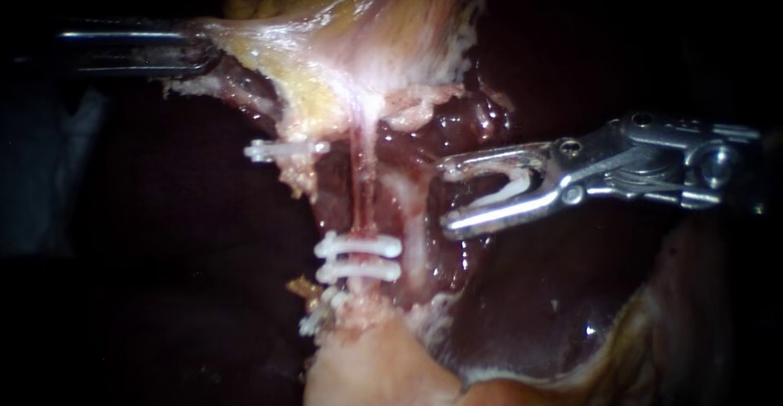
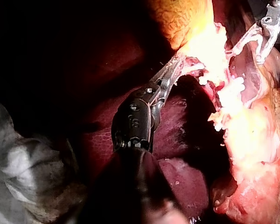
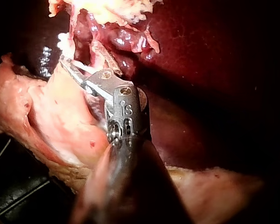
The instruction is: Clipping third clip right tube
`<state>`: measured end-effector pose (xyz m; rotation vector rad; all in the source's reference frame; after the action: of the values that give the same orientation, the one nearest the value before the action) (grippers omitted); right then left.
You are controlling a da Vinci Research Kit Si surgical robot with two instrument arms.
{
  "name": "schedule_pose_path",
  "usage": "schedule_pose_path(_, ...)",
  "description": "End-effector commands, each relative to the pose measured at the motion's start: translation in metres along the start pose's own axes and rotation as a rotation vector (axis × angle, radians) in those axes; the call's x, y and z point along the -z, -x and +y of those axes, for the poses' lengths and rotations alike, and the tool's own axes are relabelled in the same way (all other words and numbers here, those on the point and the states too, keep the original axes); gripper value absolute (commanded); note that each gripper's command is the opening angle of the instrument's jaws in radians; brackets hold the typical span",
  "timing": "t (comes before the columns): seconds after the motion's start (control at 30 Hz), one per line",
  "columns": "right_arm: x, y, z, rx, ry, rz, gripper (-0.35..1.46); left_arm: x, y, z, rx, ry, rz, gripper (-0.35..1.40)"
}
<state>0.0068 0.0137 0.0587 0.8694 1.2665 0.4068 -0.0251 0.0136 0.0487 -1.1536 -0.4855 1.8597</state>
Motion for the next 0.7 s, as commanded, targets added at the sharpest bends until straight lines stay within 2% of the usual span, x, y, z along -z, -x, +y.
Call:
schedule_pose_path(0.03,-0.0003,0.0000,-0.0001,0.001,-0.005,0.002,0.49,0.0000,0.0000,0.0000,0.000,0.000,0.000,-0.35)
schedule_pose_path(0.3,-0.0016,-0.0003,-0.0016,0.009,-0.033,0.001,0.49,0.0000,0.0000,0.0000,0.000,0.000,0.000,-0.35)
schedule_pose_path(0.7,-0.0007,-0.0001,-0.0021,-0.008,-0.049,-0.004,0.48,0.0000,0.0000,0.0000,0.000,0.000,0.000,-0.35)
